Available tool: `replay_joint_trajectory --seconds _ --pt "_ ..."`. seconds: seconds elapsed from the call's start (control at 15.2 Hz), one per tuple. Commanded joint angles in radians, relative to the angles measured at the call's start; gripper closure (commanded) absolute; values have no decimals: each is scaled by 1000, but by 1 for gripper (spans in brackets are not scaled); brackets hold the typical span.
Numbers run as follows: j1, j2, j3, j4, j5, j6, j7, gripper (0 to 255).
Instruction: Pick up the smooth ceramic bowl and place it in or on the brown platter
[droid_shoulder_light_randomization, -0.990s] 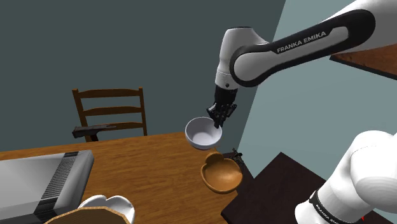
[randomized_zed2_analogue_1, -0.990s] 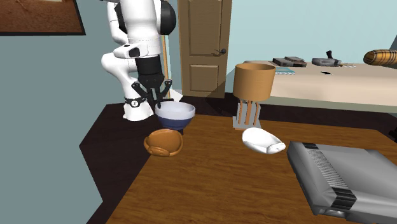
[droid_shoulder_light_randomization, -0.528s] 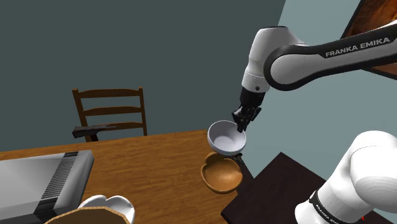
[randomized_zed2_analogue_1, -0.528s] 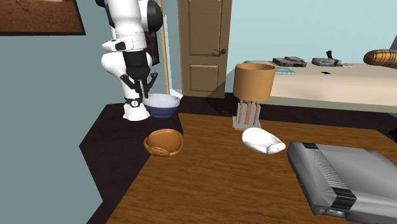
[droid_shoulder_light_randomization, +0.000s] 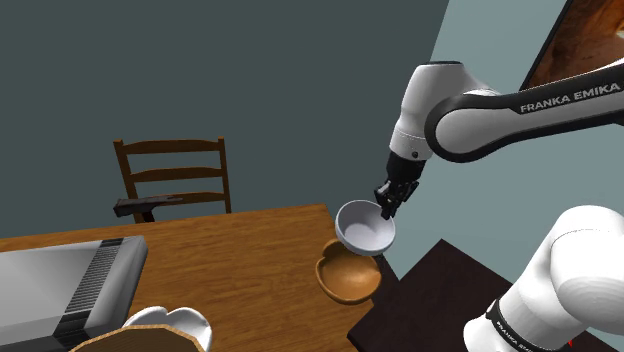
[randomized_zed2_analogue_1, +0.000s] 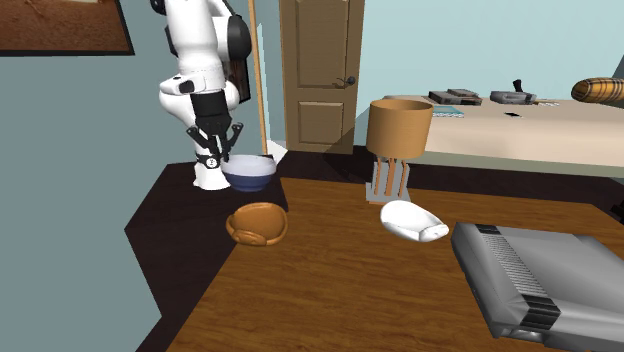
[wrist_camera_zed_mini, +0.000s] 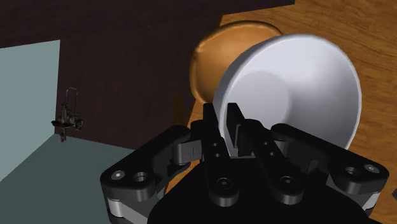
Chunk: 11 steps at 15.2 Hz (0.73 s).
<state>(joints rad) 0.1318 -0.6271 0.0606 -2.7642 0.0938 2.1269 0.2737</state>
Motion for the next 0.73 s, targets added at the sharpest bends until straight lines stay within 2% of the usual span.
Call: replay_joint_trajectory --seconds 0.0,0.66 --pt "1 16 2 -18 2 35 -1 255" --pt "5 121 7 -93 13 216 -10 255"
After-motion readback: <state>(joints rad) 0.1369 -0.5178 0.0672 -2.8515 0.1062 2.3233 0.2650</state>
